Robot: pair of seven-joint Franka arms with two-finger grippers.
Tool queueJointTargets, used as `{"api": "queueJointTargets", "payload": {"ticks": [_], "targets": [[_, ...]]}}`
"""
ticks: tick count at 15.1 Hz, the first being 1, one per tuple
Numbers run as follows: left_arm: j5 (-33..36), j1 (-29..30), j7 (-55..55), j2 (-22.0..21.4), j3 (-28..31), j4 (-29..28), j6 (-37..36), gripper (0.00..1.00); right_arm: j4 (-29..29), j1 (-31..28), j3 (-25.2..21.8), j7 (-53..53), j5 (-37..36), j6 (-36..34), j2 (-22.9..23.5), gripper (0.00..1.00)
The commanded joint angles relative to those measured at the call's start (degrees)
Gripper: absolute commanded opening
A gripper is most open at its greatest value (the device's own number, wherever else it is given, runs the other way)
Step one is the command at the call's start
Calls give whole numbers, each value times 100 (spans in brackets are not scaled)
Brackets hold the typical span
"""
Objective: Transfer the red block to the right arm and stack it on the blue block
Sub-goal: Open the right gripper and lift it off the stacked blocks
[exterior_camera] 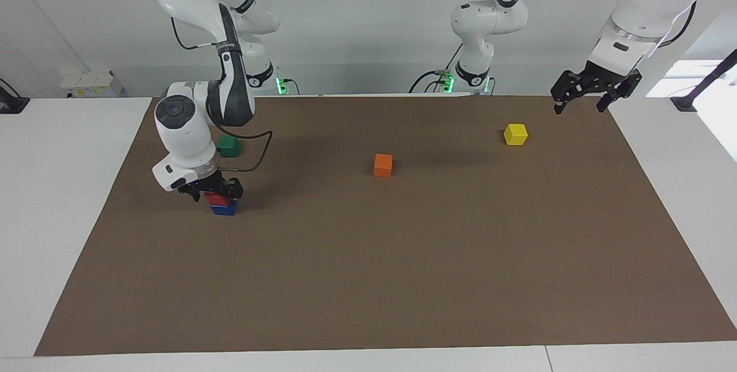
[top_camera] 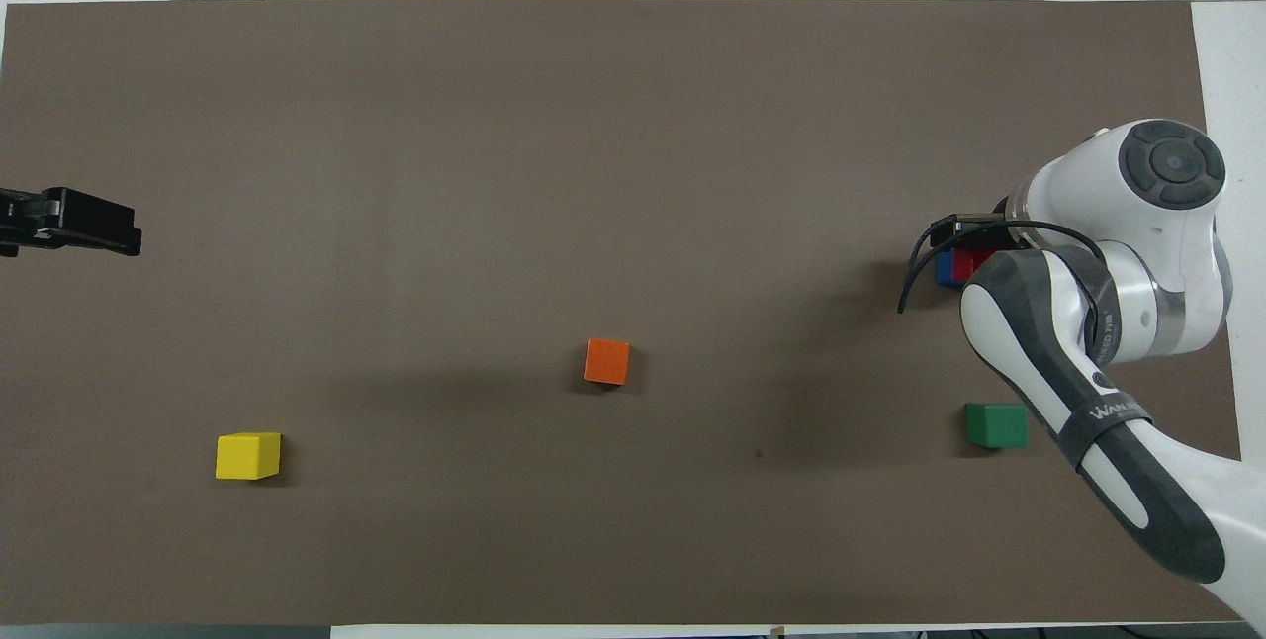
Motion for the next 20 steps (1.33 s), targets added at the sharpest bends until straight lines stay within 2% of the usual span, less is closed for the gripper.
{"api": "queueJointTargets", "payload": {"ticks": [1,4,6,10,14,18,20], "targets": [[-21,47,59,-137,-49,-135,-40,100,421,-80,88,-234,-136,-505,-116,100],[-21,73,58,-172,-49,-152,-93,100,1194,-62,105,-1086,-57,-1472,-187,100],[-21,91,58,-172,-31,-153,-93,100,1494,-71,123,-1291,74,-1895,-353,100],[-21,82,58,-172,-31,-153,-93,100,1723,-80,97,-1641,698,-2615,-933,100],[-21,91,58,-172,-22,-153,-93,100,2040,-88,79,-1713,734,-3521,-1267,100],[-21,82,58,-172,-22,-153,-93,100,2031,-290,114,-1713,725,-4075,-1689,100],[-21,82,58,-172,-31,-153,-93,100,1970,-422,123,-1739,716,-4129,-1812,100]]}}
